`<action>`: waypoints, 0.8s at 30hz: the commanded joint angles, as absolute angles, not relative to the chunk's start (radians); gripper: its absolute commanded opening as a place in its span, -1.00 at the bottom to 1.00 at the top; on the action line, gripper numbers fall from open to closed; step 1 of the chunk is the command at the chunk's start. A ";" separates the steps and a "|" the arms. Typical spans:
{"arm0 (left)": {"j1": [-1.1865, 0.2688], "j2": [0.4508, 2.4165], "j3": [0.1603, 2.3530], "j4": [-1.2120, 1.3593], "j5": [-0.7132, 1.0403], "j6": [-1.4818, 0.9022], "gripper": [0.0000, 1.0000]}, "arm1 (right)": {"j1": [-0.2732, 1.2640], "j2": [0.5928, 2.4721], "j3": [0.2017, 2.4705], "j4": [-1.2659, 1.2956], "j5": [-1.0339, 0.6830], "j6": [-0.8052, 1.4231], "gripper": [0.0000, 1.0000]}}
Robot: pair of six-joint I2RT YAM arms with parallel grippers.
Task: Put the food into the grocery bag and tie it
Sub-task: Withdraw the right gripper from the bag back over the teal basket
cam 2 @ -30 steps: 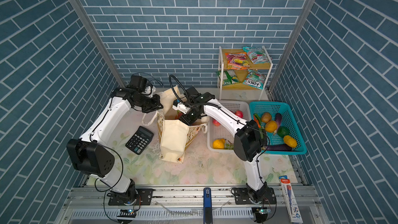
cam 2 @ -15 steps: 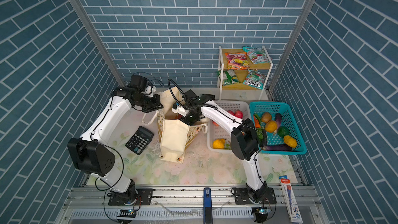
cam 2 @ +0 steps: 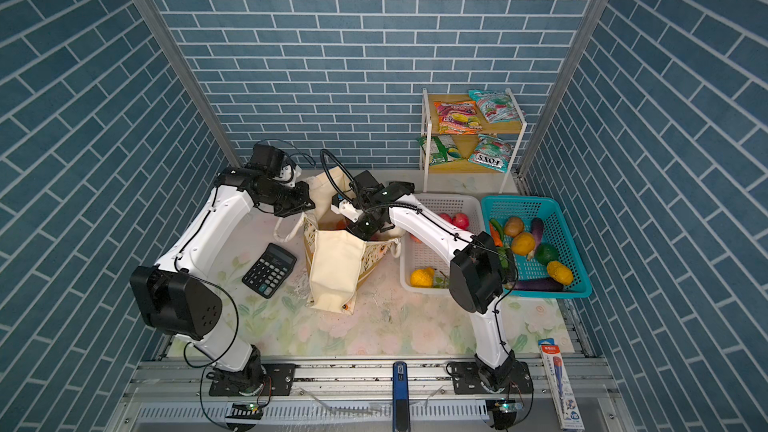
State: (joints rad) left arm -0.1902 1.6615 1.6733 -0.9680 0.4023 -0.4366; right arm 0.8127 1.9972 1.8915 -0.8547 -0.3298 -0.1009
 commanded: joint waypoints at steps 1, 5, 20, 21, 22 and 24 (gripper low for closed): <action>-0.193 1.654 1.676 -0.992 0.405 -0.426 -1.00 | 0.803 1.884 1.885 -0.772 -0.229 -0.104 0.97; -0.193 1.647 1.668 -0.991 0.404 -0.428 -1.00 | 0.792 1.775 1.829 -0.654 -0.037 -0.112 0.98; -0.193 1.628 1.643 -0.973 0.407 -0.435 -1.00 | 0.426 1.328 1.432 -0.442 0.397 0.143 0.98; -0.193 1.626 1.644 -0.971 0.407 -0.437 -1.00 | 0.385 1.307 1.408 -0.467 0.406 0.175 0.98; -0.194 1.626 1.646 -0.970 0.407 -0.438 -1.00 | 0.344 1.286 1.378 -0.483 0.413 0.205 0.97; -0.195 1.629 1.646 -0.967 0.408 -0.440 -1.00 | 0.273 1.237 1.313 -0.498 0.440 0.251 0.96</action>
